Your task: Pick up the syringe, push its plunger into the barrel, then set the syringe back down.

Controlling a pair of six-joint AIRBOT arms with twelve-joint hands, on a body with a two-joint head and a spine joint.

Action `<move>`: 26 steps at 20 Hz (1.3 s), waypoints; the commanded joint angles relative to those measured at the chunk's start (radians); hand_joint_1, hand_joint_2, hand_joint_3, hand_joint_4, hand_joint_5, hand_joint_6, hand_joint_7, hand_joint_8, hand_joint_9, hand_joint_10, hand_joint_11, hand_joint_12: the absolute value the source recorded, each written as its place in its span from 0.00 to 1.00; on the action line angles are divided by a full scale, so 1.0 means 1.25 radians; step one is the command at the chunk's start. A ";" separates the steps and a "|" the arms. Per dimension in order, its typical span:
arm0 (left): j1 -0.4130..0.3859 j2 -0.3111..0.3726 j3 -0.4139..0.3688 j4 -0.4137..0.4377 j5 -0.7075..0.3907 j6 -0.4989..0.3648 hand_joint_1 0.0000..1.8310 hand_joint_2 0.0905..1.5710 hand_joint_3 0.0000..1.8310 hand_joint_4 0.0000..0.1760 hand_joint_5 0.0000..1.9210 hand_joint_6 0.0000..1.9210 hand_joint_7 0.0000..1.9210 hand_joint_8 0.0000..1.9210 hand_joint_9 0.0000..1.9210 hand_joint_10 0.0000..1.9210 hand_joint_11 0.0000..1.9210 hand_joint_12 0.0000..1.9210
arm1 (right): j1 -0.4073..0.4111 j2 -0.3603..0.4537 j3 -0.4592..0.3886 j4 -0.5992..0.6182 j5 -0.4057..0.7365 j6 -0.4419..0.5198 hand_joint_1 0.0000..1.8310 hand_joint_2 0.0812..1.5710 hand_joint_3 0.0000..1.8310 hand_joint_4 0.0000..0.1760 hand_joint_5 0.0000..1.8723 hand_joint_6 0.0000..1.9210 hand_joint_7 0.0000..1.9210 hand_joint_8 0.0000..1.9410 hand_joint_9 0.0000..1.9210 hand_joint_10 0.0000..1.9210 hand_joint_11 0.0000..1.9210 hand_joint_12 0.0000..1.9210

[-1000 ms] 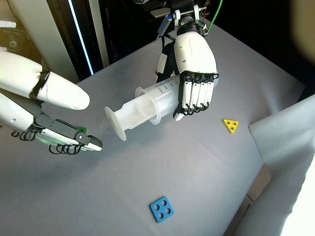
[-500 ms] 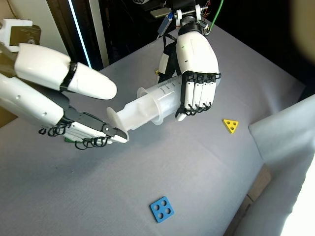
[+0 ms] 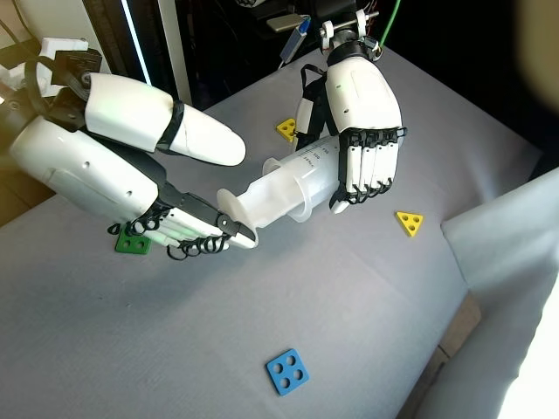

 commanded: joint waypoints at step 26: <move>-0.019 -0.008 -0.005 0.075 -0.027 -0.023 0.73 0.78 0.00 0.00 0.40 0.57 0.37 0.80 0.34 0.84 0.27 0.76 | 0.002 -0.048 0.049 -0.018 0.118 -0.078 0.00 0.77 0.00 0.00 0.16 0.00 0.14 0.00 0.11 0.00 0.00 0.25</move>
